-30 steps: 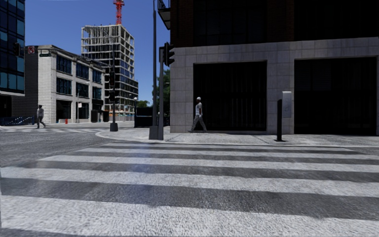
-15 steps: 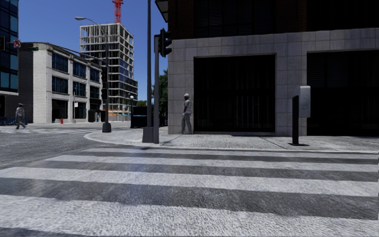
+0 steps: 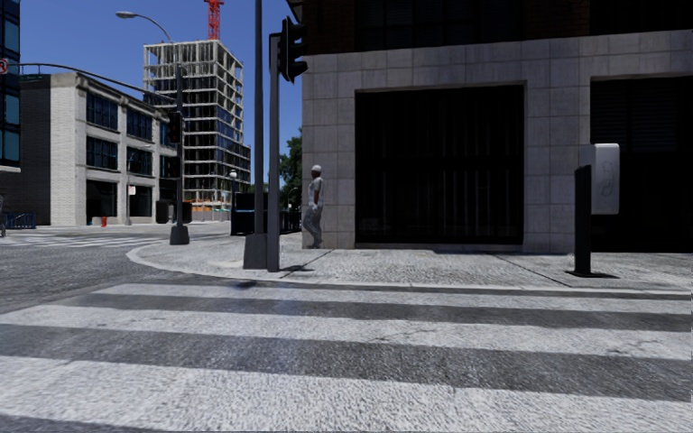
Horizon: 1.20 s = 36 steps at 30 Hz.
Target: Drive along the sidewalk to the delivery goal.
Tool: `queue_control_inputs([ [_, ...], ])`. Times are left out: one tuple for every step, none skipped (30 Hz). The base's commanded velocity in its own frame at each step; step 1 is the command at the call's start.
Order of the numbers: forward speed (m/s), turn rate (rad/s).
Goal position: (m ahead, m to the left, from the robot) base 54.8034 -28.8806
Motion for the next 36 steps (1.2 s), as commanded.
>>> queue_control_inputs([
  [2.0, 0.0],
  [2.0, 0.0],
  [2.0, 0.0],
  [2.0, 0.0],
  [2.0, 0.0],
  [2.0, 0.0],
  [2.0, 0.0],
  [2.0, 0.0],
  [2.0, 0.0],
  [2.0, 0.0],
  [2.0, 0.0],
  [2.0, 0.0],
  [2.0, 0.0],
  [2.0, 0.0],
  [2.0, 0.0],
  [2.0, 0.0],
  [2.0, 0.0],
  [1.91, 0.0],
  [1.91, 0.0],
  [1.77, 0.0],
  [1.61, 0.0],
  [1.55, 0.0],
  [1.55, 0.0],
  [1.54, 0.0],
  [1.54, 0.0],
  [1.53, 0.0],
  [1.53, 0.0],
  [1.53, 0.0],
  [1.53, 0.0],
  [1.53, 0.0],
  [1.53, 0.0],
  [1.53, 0.0],
  [1.53, 0.0],
  [1.53, 0.0],
  [1.53, 0.0],
  [1.53, 0.0],
])
